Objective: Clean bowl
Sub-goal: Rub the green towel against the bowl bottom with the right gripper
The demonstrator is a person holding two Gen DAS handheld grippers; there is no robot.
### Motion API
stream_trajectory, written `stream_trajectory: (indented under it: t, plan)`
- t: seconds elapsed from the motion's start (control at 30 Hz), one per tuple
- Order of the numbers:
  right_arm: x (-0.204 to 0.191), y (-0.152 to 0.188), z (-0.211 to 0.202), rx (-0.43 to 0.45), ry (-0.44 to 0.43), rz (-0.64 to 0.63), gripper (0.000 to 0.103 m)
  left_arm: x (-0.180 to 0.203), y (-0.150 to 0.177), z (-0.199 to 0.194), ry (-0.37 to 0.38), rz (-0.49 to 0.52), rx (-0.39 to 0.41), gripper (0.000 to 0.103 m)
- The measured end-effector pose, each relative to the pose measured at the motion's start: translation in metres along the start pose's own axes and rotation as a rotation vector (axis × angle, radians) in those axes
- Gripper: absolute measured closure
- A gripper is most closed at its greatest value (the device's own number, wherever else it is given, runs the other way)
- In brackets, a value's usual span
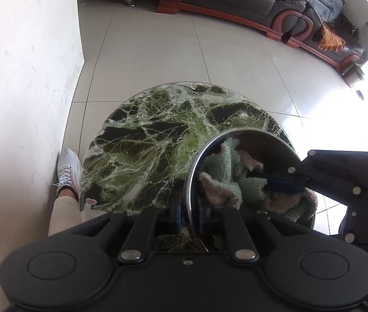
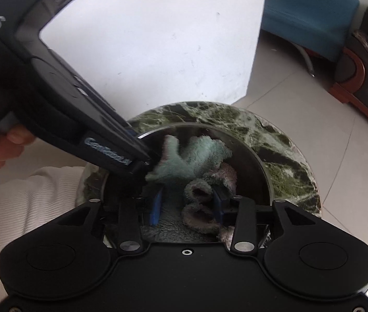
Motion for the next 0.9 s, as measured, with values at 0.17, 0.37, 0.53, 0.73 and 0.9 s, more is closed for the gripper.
stream_trajectory:
  t: [0.17, 0.37, 0.53, 0.73, 0.9]
  plan:
    - [-0.008, 0.005, -0.008, -0.035, -0.034, 0.032, 0.075, 0.001, 0.0, 0.0, -0.002, 0.0, 0.002, 0.091]
    - [-0.009, -0.003, -0.017, 0.005, -0.024, 0.011, 0.083, 0.001, -0.001, 0.001, -0.004, 0.007, 0.001, 0.091]
    - [0.005, -0.012, -0.021, 0.015, 0.057, -0.024, 0.084, 0.001, 0.001, 0.001, 0.0, 0.008, -0.004, 0.09]
    - [0.004, 0.005, -0.018, -0.045, 0.043, -0.008, 0.084, 0.001, 0.001, 0.002, 0.0, 0.004, -0.005, 0.09]
    - [-0.004, 0.005, -0.02, -0.052, 0.002, 0.012, 0.08, 0.002, 0.0, 0.002, -0.002, 0.008, -0.006, 0.09]
Point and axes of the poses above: each gripper's, at about its wrist camera, not at the fingertips, and z roughly the way its jaws point, x to its right, y to its underside, the point moved 9 cm from there along z, roughly the way its jaws point, and after that the axes turned 7 degrees about -y, right-handed, at the moved point
